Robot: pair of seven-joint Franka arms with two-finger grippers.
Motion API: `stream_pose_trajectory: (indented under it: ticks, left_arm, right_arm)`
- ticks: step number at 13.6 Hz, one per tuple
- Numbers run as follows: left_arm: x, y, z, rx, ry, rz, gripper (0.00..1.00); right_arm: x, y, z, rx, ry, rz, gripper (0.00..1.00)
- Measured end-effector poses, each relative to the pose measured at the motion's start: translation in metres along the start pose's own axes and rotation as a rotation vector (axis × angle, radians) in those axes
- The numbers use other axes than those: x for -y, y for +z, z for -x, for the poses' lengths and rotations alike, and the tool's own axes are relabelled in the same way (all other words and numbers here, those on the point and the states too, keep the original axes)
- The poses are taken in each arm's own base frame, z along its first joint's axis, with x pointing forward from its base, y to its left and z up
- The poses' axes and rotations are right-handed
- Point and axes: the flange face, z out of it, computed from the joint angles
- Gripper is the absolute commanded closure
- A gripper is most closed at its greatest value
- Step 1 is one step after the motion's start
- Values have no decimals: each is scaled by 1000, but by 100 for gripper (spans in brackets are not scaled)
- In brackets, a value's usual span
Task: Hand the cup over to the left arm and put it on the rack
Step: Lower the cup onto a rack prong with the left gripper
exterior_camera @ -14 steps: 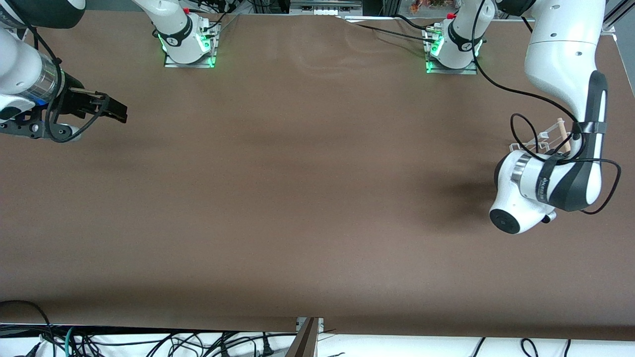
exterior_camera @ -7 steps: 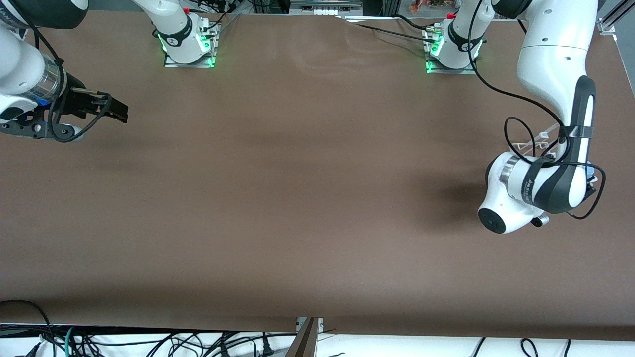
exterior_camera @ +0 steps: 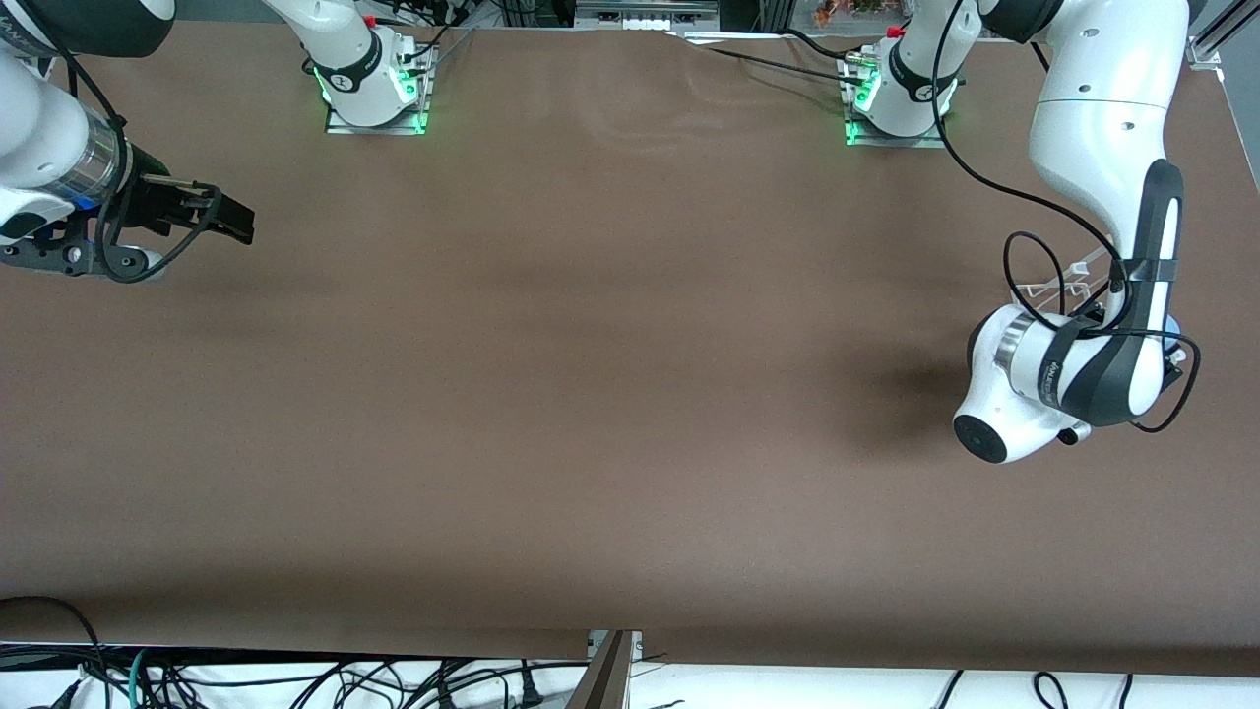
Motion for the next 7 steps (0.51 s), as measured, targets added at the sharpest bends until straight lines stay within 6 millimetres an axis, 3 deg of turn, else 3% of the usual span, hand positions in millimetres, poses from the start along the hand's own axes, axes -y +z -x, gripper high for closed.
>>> stream_pose_trajectory:
  ticks: [7]
  left_arm:
    - [3, 18, -6, 7, 11, 20, 78]
  right_arm:
    - [-1, 0, 0, -1, 0, 6, 1]
